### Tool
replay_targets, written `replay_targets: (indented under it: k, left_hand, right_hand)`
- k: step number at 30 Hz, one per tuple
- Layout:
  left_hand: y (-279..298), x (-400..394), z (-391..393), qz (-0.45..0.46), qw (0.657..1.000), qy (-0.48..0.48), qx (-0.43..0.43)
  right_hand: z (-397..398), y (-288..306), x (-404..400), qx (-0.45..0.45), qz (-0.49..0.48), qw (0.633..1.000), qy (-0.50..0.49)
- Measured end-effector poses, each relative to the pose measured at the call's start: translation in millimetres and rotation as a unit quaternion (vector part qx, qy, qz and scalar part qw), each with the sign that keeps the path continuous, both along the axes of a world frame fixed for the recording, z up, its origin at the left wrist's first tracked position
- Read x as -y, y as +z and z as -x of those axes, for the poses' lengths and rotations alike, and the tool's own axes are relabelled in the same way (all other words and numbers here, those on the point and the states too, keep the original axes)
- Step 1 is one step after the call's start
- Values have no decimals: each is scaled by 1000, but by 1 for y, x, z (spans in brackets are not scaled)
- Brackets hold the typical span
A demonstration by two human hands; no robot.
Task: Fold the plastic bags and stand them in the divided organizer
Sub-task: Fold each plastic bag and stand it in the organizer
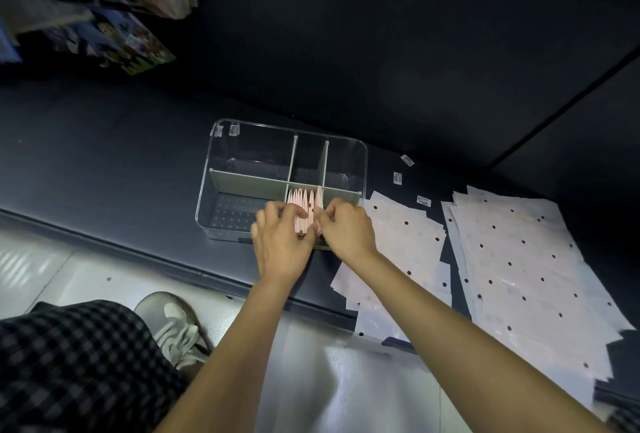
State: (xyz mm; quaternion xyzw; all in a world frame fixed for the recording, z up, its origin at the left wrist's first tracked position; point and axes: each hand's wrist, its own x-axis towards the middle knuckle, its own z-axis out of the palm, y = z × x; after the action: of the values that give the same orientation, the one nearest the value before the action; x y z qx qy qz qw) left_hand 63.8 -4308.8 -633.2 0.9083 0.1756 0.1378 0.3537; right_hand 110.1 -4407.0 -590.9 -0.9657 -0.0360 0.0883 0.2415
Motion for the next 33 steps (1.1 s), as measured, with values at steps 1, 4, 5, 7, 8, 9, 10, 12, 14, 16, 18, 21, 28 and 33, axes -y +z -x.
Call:
replay_targets:
  k: [1,4,5,7,8,9,10,12,14,16,18,21,28,33]
  left_hand:
    - [-1,0,0,3,1000,0,3]
    - [-2,-1,1,19,1000,-2,12]
    - [-1,-1,1,21,1000,-6,13]
    - [-1,-2,2,21,1000,-16,9]
    - [-1,-2,2,21,1000,-19,6]
    - [-1,-2,3,22,1000,-18,5]
    - [0,-1,4,25,1000,-14,9]
    - [4,3,7,22,999,-6,35]
    - [10,13,13,-5,996,-39,78]
    - [12,30,23,-31,986,-126,105]
    - [10,49,37,-46,968,-232,87]
    - [-5,74,59,-43,926,-375,-26]
    - [-31,81,91,-138,891,-423,-90]
    - [-30,82,89,-143,902,-399,-83]
  right_hand:
    - [0,-1,1,-8,-1,1000,-5]
    - [-5,-4,0,-50,-5,999,-19]
    - [-8,-4,0,-69,-8,997,-19]
    - [-12,-2,-1,-106,-10,994,-11]
    - [-13,0,0,-117,-14,993,-6]
    - [-13,2,1,-121,-21,992,-1]
    - [-12,5,5,-114,-32,993,1]
    - [-6,9,20,-68,-60,996,-3]
    - [4,10,46,-22,-98,995,-7]
    - [21,6,82,-6,-127,992,3]
    - [44,-4,121,-11,-121,992,20]
    - [83,-26,175,-34,-58,997,41]
    - [148,-57,244,2,85,987,138]
    - [142,-50,244,123,77,973,180]
